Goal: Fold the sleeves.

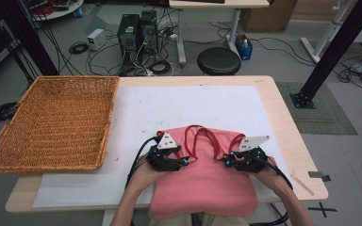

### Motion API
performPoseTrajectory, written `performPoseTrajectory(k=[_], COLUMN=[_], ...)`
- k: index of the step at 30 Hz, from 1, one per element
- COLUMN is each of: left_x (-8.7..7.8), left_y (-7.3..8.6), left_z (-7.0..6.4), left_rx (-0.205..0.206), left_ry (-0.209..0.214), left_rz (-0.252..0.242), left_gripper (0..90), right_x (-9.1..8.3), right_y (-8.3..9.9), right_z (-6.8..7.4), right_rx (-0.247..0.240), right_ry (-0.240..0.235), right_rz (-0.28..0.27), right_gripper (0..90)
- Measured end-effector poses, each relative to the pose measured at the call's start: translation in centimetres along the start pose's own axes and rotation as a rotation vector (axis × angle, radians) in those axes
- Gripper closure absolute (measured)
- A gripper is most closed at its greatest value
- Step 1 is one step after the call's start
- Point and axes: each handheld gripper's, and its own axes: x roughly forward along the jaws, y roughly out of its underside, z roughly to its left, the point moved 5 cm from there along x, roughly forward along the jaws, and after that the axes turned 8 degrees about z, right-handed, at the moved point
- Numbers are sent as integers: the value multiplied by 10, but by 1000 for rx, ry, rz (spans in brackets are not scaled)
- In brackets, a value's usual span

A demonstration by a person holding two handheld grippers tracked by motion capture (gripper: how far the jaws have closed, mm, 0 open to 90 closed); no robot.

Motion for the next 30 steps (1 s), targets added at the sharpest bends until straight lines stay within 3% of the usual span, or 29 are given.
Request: performPoseTrajectory(k=[1,6,9,12,14,15,17,18,22,30], left_x=[2,10,16,23,28,30,32,31,26,3], left_y=[-1,-1,-2,-2,0,0,0,0,-1,8], left_z=[-2,-7,-9,-11,-10,-9,-8,-6,-4,-15], left_rx=[11,38,53,67,79,74,66,60,11,57], left_ry=[5,22,21,14,-6,-14,-23,-30,-13,68], left_rz=[0,19,37,51,90,99,102,99,85,70], left_gripper=[474,475,475,479,508,528,585,683,828,840], right_x=[-6,-17,-21,-14,-5,-2,3,6,5,-17], right_y=[1,0,-3,-3,-3,-3,-3,-3,-2,11], right_z=[2,4,8,12,16,17,17,17,15,17], right_rx=[10,52,35,8,-13,-30,-38,-32,-24,6], right_ry=[3,44,63,69,78,84,106,94,102,76], right_rz=[-22,-70,-89,-58,-24,-5,21,21,12,-26], right_gripper=[644,598,586,587,644,726,763,822,854,858])
